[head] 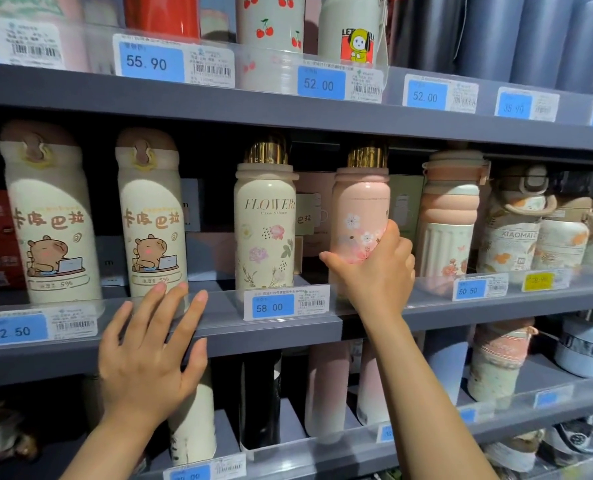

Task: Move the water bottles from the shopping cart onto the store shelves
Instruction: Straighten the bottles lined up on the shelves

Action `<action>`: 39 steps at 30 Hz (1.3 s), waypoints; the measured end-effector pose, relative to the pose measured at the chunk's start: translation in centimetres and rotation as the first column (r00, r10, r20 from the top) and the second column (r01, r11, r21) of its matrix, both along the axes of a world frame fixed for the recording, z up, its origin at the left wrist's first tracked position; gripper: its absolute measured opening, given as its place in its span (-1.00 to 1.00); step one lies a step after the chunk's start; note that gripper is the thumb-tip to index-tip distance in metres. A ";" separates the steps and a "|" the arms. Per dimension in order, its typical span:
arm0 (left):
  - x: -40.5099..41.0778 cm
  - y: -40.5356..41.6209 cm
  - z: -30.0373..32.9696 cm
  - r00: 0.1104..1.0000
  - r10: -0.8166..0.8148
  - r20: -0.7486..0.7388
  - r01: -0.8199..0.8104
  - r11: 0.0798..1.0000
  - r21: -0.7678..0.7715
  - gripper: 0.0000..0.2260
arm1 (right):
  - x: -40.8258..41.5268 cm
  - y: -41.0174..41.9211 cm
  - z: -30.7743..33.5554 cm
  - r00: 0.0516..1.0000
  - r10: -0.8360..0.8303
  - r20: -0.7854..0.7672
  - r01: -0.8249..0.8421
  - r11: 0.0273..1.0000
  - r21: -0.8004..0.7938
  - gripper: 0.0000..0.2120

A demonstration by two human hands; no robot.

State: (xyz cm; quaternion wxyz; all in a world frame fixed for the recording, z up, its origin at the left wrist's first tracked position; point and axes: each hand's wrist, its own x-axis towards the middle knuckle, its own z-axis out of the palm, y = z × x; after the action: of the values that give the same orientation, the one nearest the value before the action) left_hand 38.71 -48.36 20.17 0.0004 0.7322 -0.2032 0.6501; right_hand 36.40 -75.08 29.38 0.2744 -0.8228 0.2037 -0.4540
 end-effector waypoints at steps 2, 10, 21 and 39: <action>0.0 0.0 0.0 1.000 -0.003 0.005 0.003 1.000 -0.003 -0.59 | 0.0 -0.1 0.0 1.000 -0.002 0.017 0.002 1.000 0.000 0.02; -0.8 -0.1 0.1 0.995 -0.026 -0.091 0.022 0.999 -0.044 -0.59 | -0.4 -0.2 0.3 1.000 0.024 -0.006 -0.024 1.000 0.001 0.09; -3.9 -18.2 1.5 0.934 -0.288 -0.213 0.263 0.955 -0.137 -0.57 | -4.2 -11.3 -2.2 0.869 0.223 0.441 -0.254 0.967 0.013 -0.30; -1.3 -30.7 0.5 1.000 0.011 -0.006 -0.011 0.999 -0.040 -0.59 | -1.0 -20.9 1.7 0.855 0.511 -0.093 -0.509 0.860 0.046 -0.37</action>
State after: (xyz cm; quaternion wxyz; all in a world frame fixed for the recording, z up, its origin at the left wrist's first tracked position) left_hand 37.46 -79.10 20.72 0.0119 0.7349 -0.1862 0.6520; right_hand 35.35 -95.98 31.04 0.3820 -0.8668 -0.0032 -0.3205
